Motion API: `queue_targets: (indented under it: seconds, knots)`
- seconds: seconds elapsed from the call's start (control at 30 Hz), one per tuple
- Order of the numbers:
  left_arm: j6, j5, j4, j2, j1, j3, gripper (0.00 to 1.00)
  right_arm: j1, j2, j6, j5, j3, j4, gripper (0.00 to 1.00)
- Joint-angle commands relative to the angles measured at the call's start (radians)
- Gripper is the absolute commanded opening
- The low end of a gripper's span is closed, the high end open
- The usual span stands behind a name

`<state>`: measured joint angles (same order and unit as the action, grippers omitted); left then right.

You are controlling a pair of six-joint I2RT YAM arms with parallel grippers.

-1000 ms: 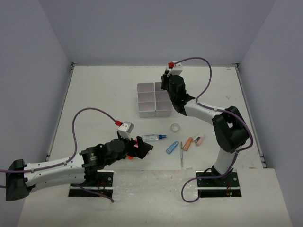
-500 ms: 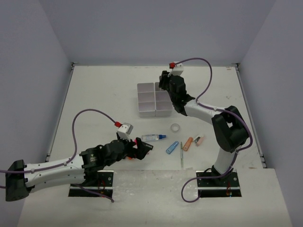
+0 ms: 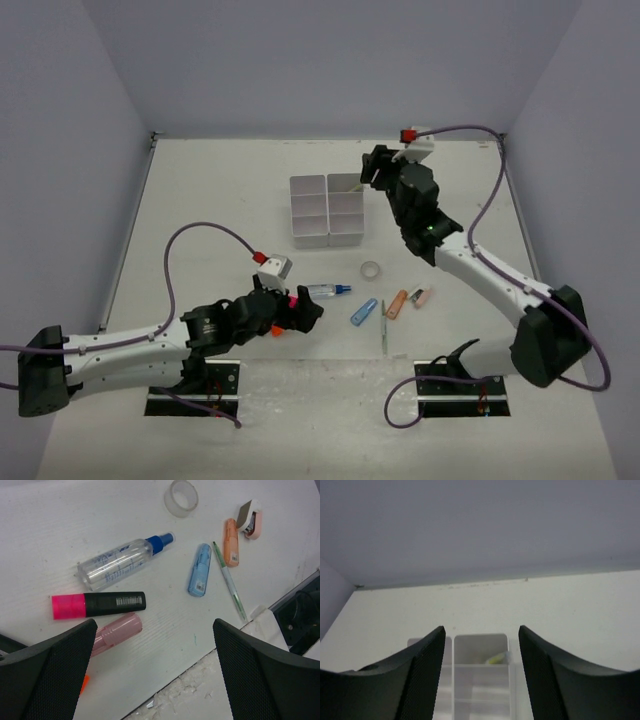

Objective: Sort the stationery into containers
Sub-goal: Place the pen in the storage box, then pick up the pen from the center of the board.

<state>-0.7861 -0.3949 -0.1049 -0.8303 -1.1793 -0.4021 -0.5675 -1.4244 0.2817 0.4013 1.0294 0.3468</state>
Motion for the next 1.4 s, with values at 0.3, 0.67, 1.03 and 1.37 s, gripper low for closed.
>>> queue_targets:
  seconds: [0.3,0.67,1.03,1.37]
  knots:
    - [0.144,0.127,-0.019,-0.530,-0.056,-0.402,0.80,0.052,0.553,0.189,-0.171,0.014,-1.061,0.50]
    - [-0.051,0.021,-0.253,-0.899,-0.167,-0.772,0.64,0.054,0.666,0.267,-0.125,-0.082,-1.235,0.41]
    - [-0.284,-0.056,-0.403,-1.132,-0.201,-0.961,0.40,0.054,0.779,0.257,-0.070,-0.077,-1.223,0.41]
    - [-0.282,-0.037,-0.404,-1.216,-0.204,-1.000,0.34,0.053,0.806,0.237,-0.114,-0.108,-1.199,0.41]
